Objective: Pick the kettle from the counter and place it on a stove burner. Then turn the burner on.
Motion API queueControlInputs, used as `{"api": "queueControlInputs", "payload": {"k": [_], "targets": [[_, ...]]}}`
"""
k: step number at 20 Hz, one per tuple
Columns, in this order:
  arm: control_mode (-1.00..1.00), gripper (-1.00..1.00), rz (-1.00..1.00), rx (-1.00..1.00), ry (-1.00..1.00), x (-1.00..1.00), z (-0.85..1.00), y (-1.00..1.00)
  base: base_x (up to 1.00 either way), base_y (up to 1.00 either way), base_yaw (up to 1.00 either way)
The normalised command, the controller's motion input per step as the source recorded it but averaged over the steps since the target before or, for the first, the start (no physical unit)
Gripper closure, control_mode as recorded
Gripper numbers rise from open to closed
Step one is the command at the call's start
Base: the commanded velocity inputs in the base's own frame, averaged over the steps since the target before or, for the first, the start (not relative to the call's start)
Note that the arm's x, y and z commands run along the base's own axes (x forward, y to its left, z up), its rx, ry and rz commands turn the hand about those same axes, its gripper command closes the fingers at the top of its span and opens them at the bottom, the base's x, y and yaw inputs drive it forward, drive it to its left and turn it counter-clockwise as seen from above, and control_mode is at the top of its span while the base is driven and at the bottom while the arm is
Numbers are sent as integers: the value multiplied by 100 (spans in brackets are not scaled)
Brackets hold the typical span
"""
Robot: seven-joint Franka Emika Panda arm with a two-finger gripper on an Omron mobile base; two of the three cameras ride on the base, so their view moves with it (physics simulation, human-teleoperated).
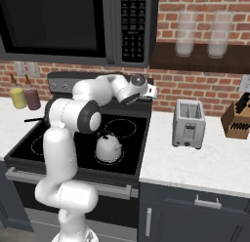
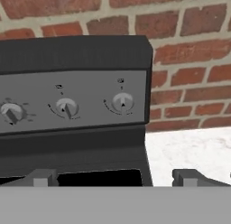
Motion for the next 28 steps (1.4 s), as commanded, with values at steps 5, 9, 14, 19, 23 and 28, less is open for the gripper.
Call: {"api": "queueControlInputs", "payload": {"k": [5, 9, 14, 19, 23, 28], "targets": [[-100, -100, 0, 0, 0, 31, -6, 0, 0, 0, 0], [-100, -100, 0, 0, 0, 37, 0, -2, 0, 0, 0], [-100, -100, 0, 0, 0, 43, -3, 0, 0, 0, 0], [-100, -100, 0, 0, 0, 35, -23, 0, 0, 0, 0], [-100, -100, 0, 0, 0, 34, -14, -3, 0, 0, 0], [-100, -100, 0, 0, 0, 30, -1, -13, 0, 0, 0]]}}
